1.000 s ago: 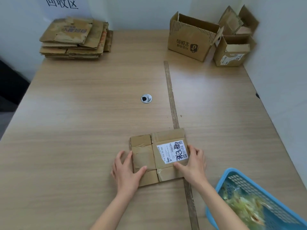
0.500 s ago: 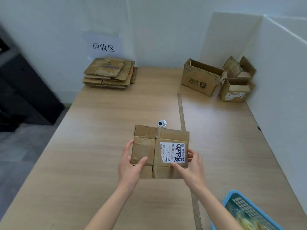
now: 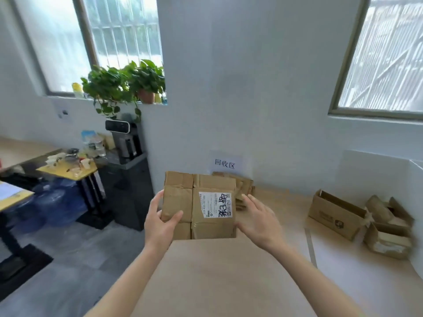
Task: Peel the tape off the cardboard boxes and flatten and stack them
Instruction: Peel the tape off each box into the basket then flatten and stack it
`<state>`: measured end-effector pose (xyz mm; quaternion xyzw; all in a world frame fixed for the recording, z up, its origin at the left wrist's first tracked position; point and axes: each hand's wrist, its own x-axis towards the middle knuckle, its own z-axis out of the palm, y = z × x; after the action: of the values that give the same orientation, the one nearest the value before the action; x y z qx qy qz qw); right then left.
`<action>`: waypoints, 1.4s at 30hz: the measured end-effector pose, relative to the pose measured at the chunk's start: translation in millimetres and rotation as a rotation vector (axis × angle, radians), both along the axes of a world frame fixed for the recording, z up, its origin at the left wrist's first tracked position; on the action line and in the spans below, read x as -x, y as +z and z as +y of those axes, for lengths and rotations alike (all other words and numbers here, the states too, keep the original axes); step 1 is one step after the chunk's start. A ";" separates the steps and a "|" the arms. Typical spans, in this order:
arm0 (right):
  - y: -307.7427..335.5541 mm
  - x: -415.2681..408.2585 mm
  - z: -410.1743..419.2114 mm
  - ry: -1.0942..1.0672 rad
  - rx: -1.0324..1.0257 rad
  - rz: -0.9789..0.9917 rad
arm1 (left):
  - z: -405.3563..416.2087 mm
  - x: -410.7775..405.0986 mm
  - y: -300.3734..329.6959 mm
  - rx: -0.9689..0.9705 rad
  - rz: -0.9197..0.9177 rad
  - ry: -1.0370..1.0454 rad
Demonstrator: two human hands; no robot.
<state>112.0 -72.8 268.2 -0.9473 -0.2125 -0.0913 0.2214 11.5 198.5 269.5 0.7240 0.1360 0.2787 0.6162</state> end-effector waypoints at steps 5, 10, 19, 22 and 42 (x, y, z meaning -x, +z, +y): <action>74.8 20.1 109.6 0.082 0.115 -0.164 | 119.8 54.5 61.5 -0.051 -0.078 0.112; 112.9 54.9 226.1 0.161 0.181 -0.204 | 242.6 120.4 91.1 -0.102 -0.082 0.236; 113.6 85.0 390.9 0.256 0.213 -0.203 | 402.4 187.1 94.9 -0.086 -0.072 0.388; 107.3 80.8 441.2 0.300 0.225 -0.208 | 441.8 191.5 88.1 -0.040 -0.076 0.405; 43.7 -132.4 672.9 0.289 0.166 -0.142 | 644.4 -53.2 63.8 -0.060 0.042 0.308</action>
<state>244.4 600.1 311.9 -0.9132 -0.3681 -0.1073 0.1379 64.7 842.9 333.3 0.7184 0.2498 0.3586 0.5412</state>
